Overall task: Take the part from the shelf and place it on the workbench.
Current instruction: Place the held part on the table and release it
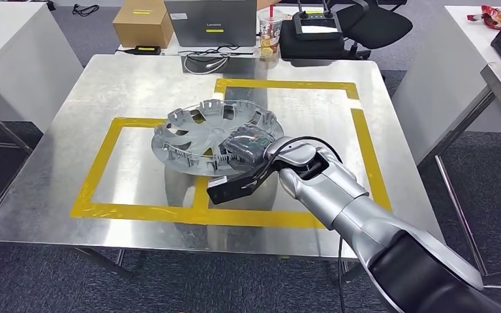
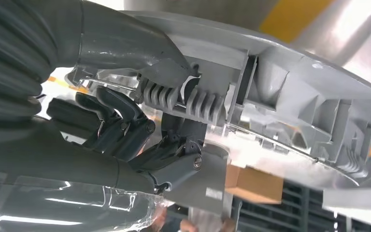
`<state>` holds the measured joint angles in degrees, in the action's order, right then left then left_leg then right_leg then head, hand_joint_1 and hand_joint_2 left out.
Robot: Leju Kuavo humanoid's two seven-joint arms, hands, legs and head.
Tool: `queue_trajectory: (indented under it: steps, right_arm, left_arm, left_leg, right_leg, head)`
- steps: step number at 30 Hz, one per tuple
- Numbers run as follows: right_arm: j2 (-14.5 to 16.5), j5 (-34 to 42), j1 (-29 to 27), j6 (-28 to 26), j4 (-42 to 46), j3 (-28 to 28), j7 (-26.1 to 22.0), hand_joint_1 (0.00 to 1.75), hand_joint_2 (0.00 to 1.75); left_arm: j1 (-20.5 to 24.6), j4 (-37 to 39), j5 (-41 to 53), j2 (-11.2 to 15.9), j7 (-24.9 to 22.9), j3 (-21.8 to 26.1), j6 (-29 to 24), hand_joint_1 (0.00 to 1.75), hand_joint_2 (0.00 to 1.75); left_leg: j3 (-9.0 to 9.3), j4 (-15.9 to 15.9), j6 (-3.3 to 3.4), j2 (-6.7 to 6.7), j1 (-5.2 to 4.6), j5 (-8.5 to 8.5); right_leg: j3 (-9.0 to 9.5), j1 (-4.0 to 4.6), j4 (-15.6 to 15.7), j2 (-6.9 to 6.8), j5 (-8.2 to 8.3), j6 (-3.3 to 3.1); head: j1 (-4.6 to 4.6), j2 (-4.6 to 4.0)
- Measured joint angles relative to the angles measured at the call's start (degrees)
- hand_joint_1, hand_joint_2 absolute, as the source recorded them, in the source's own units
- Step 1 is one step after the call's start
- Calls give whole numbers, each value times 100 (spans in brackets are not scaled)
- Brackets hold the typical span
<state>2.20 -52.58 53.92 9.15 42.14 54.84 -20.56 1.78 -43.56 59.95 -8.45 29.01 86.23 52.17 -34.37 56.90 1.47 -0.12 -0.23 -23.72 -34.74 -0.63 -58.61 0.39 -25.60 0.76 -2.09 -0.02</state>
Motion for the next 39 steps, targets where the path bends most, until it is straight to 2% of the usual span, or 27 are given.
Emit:
queue_trajectory:
  steps: [2, 4, 5, 6, 8, 9, 10, 11, 12, 14, 15, 16, 18, 20, 21, 22, 24, 25, 26, 27, 28, 30, 31, 34, 36, 37, 39]
  right_arm:
    - [32, -33, 13, 38, -16, -35, 105, 175, 175]
    - [60, -82, 33, 73, -85, -73, 206, 175, 175]
    - [78, -112, 53, 86, -147, -93, 264, 175, 175]
    - [101, -159, 84, 112, -239, -114, 349, 175, 175]
    - [137, -276, 149, 212, -488, -144, 620, 175, 175]
    - [148, -339, 174, 287, -632, -157, 800, 175, 175]
    - [150, -387, 190, 363, -770, -176, 981, 175, 175]
    - [147, -427, 206, 427, -908, -202, 1145, 175, 175]
    - [139, -461, 226, 469, -1031, -233, 1255, 175, 175]
    - [124, -508, 297, 499, -1234, -291, 1347, 175, 175]
    - [117, -521, 340, 502, -1310, -311, 1353, 175, 175]
    - [112, -526, 378, 516, -1376, -328, 1370, 175, 175]
    - [96, -528, 421, 572, -1496, -373, 1425, 175, 175]
    - [41, -533, 440, 624, -1596, -442, 1470, 175, 175]
    - [2, -539, 457, 645, -1639, -474, 1483, 175, 175]
    - [-45, -546, 473, 677, -1686, -504, 1498, 175, 175]
    - [-129, -564, 483, 775, -1785, -558, 1551, 175, 175]
    - [-167, -578, 477, 830, -1832, -585, 1594, 175, 175]
    - [-198, -593, 470, 876, -1871, -613, 1643, 175, 175]
    - [-221, -606, 469, 909, -1899, -640, 1692, 175, 175]
    - [-238, -614, 476, 928, -1920, -670, 1730, 175, 175]
    - [-257, -620, 503, 951, -1943, -725, 1780, 175, 175]
    - [-262, -626, 512, 981, -1952, -743, 1807, 175, 175]
    - [-267, -669, 522, 1179, -1983, -771, 1939, 175, 175]
    - [-259, -699, 542, 1374, -1998, -803, 2049, 175, 175]
    - [-251, -713, 557, 1474, -2007, -820, 2110, 175, 175]
    - [-240, -755, 578, 1662, -2033, -839, 2236, 175, 175]
  left_arm:
    - [-2, 53, 9, 19, 9, 1, -26, 0, 0]
    - [-3, 126, 19, 50, 26, 1, -87, 0, 0]
    - [-2, 174, 25, 77, 45, 1, -131, 0, 0]
    - [2, 235, 33, 114, 72, 0, -171, 0, 0]
    - [8, 375, 53, 188, 127, -1, -243, 0, 0]
    - [11, 443, 61, 219, 150, -1, -263, 0, 0]
    - [10, 499, 66, 241, 166, -2, -280, 0, 0]
    - [9, 549, 69, 268, 180, -2, -297, 0, 0]
    - [9, 596, 71, 302, 194, -3, -322, 0, 0]
    - [11, 696, 75, 366, 215, -7, -368, 0, 0]
    - [18, 742, 76, 393, 223, -10, -385, 0, 0]
    - [25, 787, 81, 412, 229, -15, -399, 0, 0]
    - [36, 887, 103, 460, 242, -36, -449, 0, 0]
    - [41, 1013, 121, 513, 265, -78, -516, 0, 0]
    - [49, 1075, 125, 540, 279, -104, -546, 0, 0]
    - [60, 1143, 128, 566, 292, -132, -580, 0, 0]
    - [89, 1284, 132, 618, 307, -178, -657, 0, 0]
    - [100, 1360, 133, 641, 309, -200, -703, 0, 0]
    - [108, 1436, 131, 665, 310, -226, -750, 0, 0]
    - [115, 1508, 128, 689, 310, -255, -790, 0, 0]
    - [123, 1578, 125, 714, 310, -285, -824, 0, 0]
    - [148, 1693, 119, 754, 310, -321, -864, 0, 0]
    - [159, 1740, 117, 771, 311, -328, -879, 0, 0]
    - [173, 1862, 99, 833, 319, -341, -938, 0, 0]
    - [177, 1933, 72, 888, 334, -374, -969, 0, 0]
    - [178, 1960, 59, 917, 342, -395, -978, 0, 0]
    - [179, 2009, 31, 952, 348, -421, -986, 0, 0]
  left_leg:
    - [-22, 25, -47, -1, -10, -12]
    - [-44, 55, -98, 2, 11, -38]
    - [-87, 150, -133, 3, 22, -110]
    - [-185, 373, -173, 3, 38, -247]
    - [-507, 1103, -253, 4, 83, -611]
    - [-670, 1459, -283, 4, 109, -744]
    - [-760, 1648, -304, 6, 133, -780]
    - [-742, 1610, -319, 7, 156, -706]
    - [-610, 1343, -328, 9, 178, -539]
    - [-198, 539, -341, 4, 201, -189]
    - [-44, 248, -331, 0, 196, -108]
    - [33, 99, -312, -2, 182, -91]
    - [49, 62, -232, -1, 150, -111]
    - [55, 28, -131, 3, 151, -74]
    - [59, 5, -77, 4, 151, -54]
    - [56, -8, -34, 4, 146, -41]
    - [40, -9, 21, -8, 105, -31]
    - [36, -8, 32, -16, 85, -28]
    - [35, -7, 38, -24, 66, -25]
    - [38, -5, 40, -29, 49, -24]
    - [40, 0, 39, -31, 35, -24]
    - [24, 29, 22, -29, -7, -36]
    - [12, 43, 7, -26, -19, -41]
    - [-19, 67, -53, -21, -12, -56]
    - [-125, 291, -123, -18, 7, -213]
    - [-250, 565, -165, -16, 27, -367]
    - [-592, 1323, -241, -12, 74, -701]
  right_leg:
    - [66, 28, 129, 0, 43, -64]
    - [73, 2, 146, 4, 68, -114]
    - [81, -19, 156, 5, 77, -137]
    - [90, -41, 164, 5, 84, -155]
    - [93, -44, 163, 5, 82, -168]
    - [93, -45, 162, 4, 82, -168]
    - [94, -47, 161, 2, 81, -167]
    - [96, -52, 159, 2, 80, -165]
    - [100, -61, 157, 2, 80, -161]
    - [101, -65, 155, 8, 82, -134]
    - [89, -59, 153, 15, 87, -104]
    - [73, -51, 155, 22, 97, -68]
    - [54, -50, 177, 30, 120, 19]
    - [-6, -64, 89, 21, 63, 62]
    - [-106, -66, -104, 16, -36, 51]
    - [-275, -69, -441, 11, -183, 22]
    - [-682, -60, -1274, 10, -478, -25]
    - [-815, -52, -1541, 11, -543, -25]
    - [-836, -41, -1574, 10, -519, -11]
    - [-728, -28, -1348, 9, -410, 8]
    - [-526, -10, -941, 5, -254, 17]
    - [-117, 35, -138, -15, 13, -26]
    - [-11, 56, 68, -24, 76, -59]
    - [26, 61, 151, -31, 124, -135]
    - [46, 18, 173, -31, 141, -178]
    - [56, 1, 178, -31, 144, -191]
    - [57, 0, 177, -31, 141, -196]
  head:
    - [-5, 0]
    - [-3, 0]
    - [-9, 0]
    - [-16, 0]
    - [-30, 0]
    - [-31, 0]
    - [-31, 0]
    - [-30, 0]
    - [-29, 0]
    - [-33, 0]
    - [-35, 0]
    - [-37, 0]
    - [-37, 0]
    - [-31, 0]
    - [-26, 0]
    - [-24, 0]
    - [-23, 0]
    - [-23, 0]
    - [-22, 0]
    - [-22, 0]
    - [-23, 0]
    - [-29, 0]
    - [-32, 0]
    - [-32, 0]
    - [-50, 0]
    - [-59, 0]
    - [-72, 0]
